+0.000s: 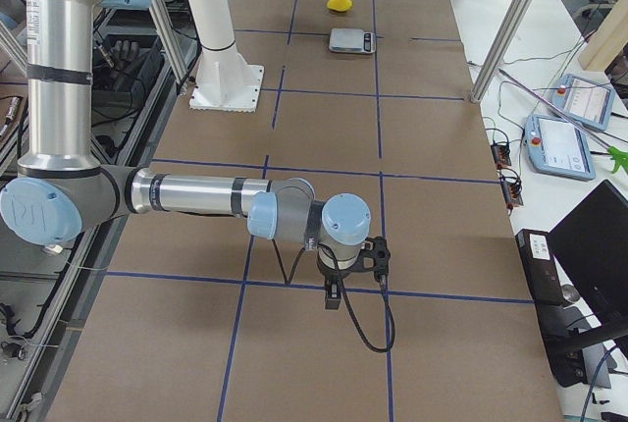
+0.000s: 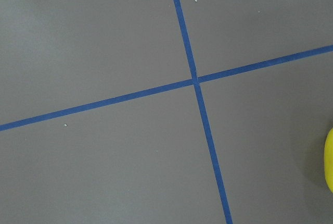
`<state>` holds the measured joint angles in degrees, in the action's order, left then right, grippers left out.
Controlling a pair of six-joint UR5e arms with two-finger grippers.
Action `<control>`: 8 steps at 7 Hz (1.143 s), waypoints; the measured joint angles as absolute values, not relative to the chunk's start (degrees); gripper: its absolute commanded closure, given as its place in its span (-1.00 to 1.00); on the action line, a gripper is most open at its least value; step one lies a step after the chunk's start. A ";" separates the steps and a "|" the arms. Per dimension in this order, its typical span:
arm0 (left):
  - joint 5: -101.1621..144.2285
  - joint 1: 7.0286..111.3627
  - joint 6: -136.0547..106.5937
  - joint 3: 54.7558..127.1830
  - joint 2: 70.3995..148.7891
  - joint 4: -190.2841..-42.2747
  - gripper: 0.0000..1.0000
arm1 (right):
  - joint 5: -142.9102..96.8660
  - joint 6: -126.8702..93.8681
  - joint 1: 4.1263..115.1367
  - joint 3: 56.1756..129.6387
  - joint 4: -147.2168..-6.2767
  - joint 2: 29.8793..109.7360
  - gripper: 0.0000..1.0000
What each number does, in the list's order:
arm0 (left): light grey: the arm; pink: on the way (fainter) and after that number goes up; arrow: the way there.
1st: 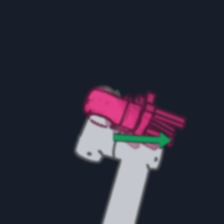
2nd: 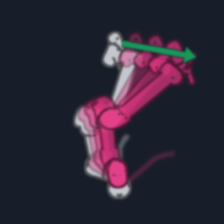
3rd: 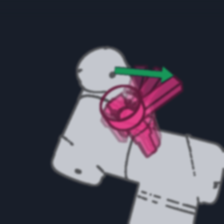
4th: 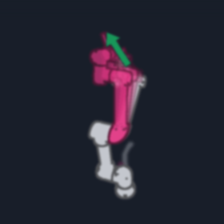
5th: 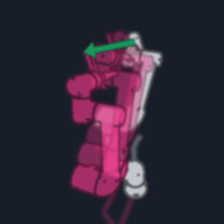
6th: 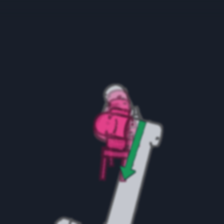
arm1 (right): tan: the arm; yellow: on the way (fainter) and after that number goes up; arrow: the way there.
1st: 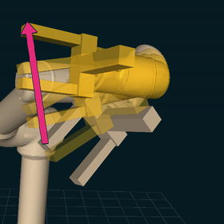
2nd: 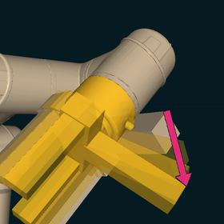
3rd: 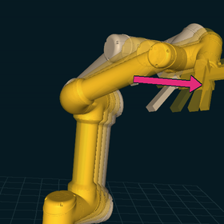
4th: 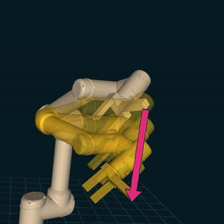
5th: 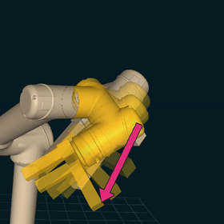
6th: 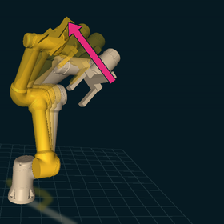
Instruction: Weigh mango
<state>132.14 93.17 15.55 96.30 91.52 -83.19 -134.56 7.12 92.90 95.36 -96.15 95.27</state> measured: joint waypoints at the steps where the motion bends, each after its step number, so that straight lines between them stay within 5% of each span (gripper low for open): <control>1: 132.17 93.17 15.67 96.59 91.51 -83.11 -1.00 | -134.56 7.12 92.90 95.36 -96.13 95.27 -1.00; 8: 132.89 92.42 15.83 96.70 90.65 -85.90 -1.00 | -134.56 7.12 92.90 95.36 -96.15 95.27 -1.00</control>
<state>132.89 92.42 15.83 96.70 90.65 -85.90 -134.56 7.12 92.90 95.36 -96.15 95.27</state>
